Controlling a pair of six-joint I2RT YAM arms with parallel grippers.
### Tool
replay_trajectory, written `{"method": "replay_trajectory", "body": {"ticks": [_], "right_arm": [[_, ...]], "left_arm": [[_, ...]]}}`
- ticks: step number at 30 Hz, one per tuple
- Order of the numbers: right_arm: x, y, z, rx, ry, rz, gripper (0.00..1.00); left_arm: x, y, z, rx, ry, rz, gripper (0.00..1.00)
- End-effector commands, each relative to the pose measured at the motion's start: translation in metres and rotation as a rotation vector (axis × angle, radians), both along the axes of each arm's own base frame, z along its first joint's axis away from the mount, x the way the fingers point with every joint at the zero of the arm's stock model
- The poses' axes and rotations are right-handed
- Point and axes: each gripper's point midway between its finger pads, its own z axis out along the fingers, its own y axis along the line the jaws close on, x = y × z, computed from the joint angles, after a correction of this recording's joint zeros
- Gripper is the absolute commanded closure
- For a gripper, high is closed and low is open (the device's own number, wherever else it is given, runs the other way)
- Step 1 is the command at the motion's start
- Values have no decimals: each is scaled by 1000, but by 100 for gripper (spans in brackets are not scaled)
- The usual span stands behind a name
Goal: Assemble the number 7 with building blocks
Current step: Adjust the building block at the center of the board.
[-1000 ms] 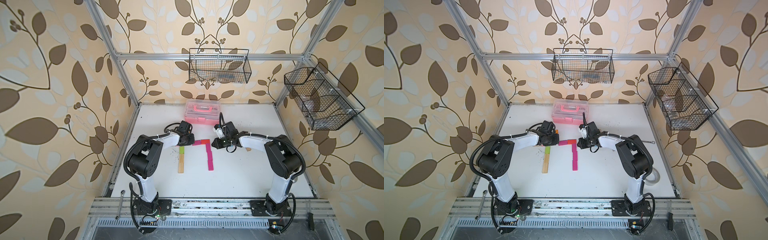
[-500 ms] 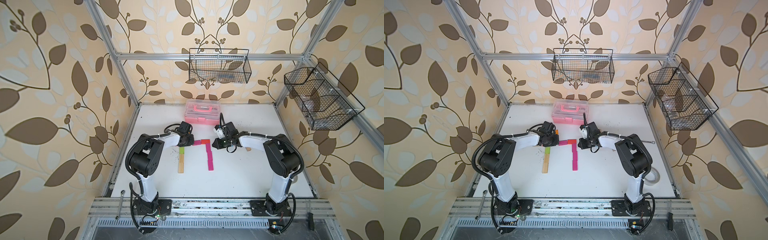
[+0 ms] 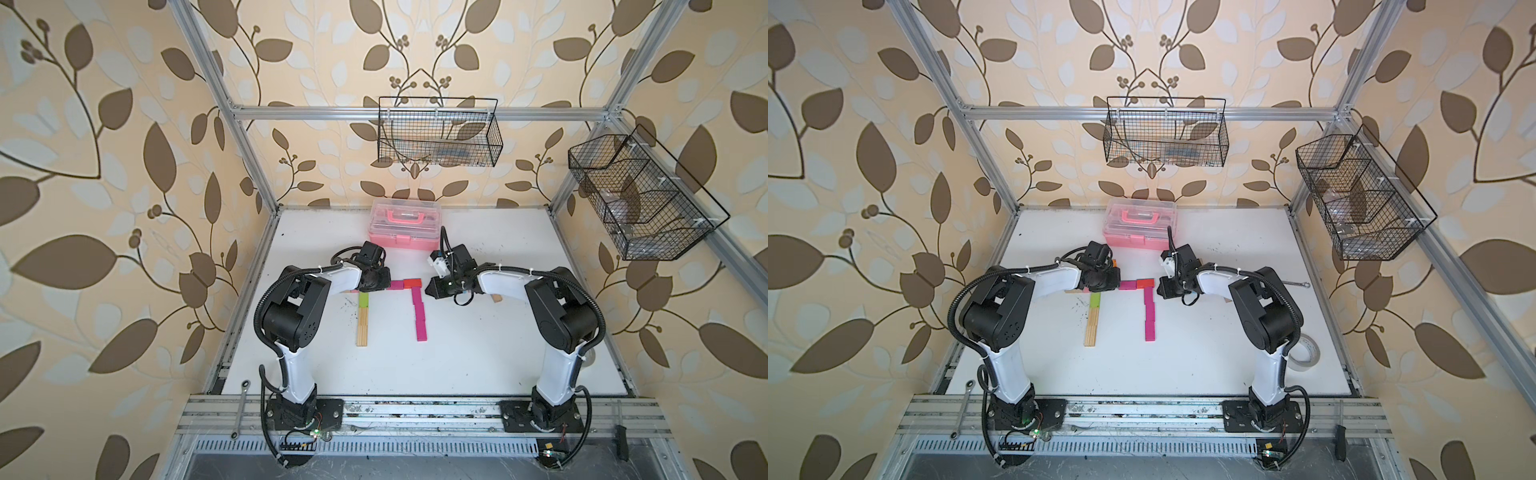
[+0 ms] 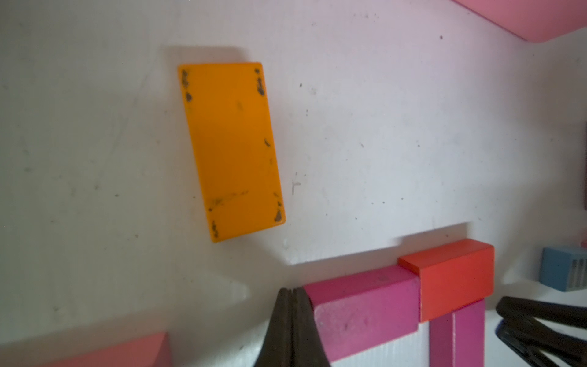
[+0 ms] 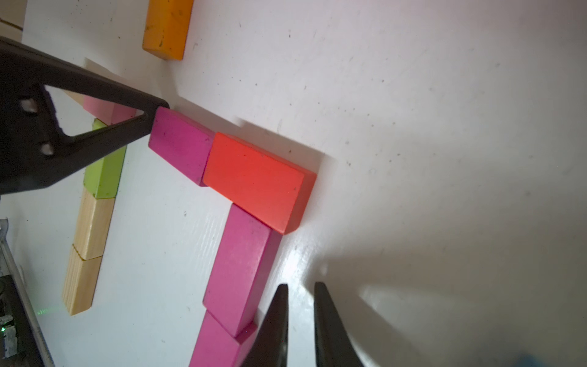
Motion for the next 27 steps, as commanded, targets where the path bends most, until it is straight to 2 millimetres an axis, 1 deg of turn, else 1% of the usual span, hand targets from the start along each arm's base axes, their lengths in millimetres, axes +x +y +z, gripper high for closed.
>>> {"method": "replay_trajectory", "body": {"ticks": [1,6,12,16,18,21,24,27], "right_arm": [[7,0,-1,-10,-11,2,83],[5,-4,3,-21,-15,-1,83],[-7,-11,17,-41,-48,-12,83],[-18,-14,18,-59,-46,-17,83],[-21,-15,19,-55,-46,-22,83],[-24,-14,21,-50,-50,-28,83],[-28,-15,22,-57,-54,-27,83],[-30,-15,23,-56,-57,-30,83]], "left_arm": [[-2,-2,-7,-4,35,-4,100],[-1,4,-1,11,16,11,100],[4,4,21,16,-30,-3,100],[4,7,38,29,-61,-8,100],[1,9,45,29,-72,-11,100],[-9,6,52,2,-71,-33,100],[-20,-3,55,-42,-56,-71,100],[-32,-17,56,-57,-46,-118,100]]}}
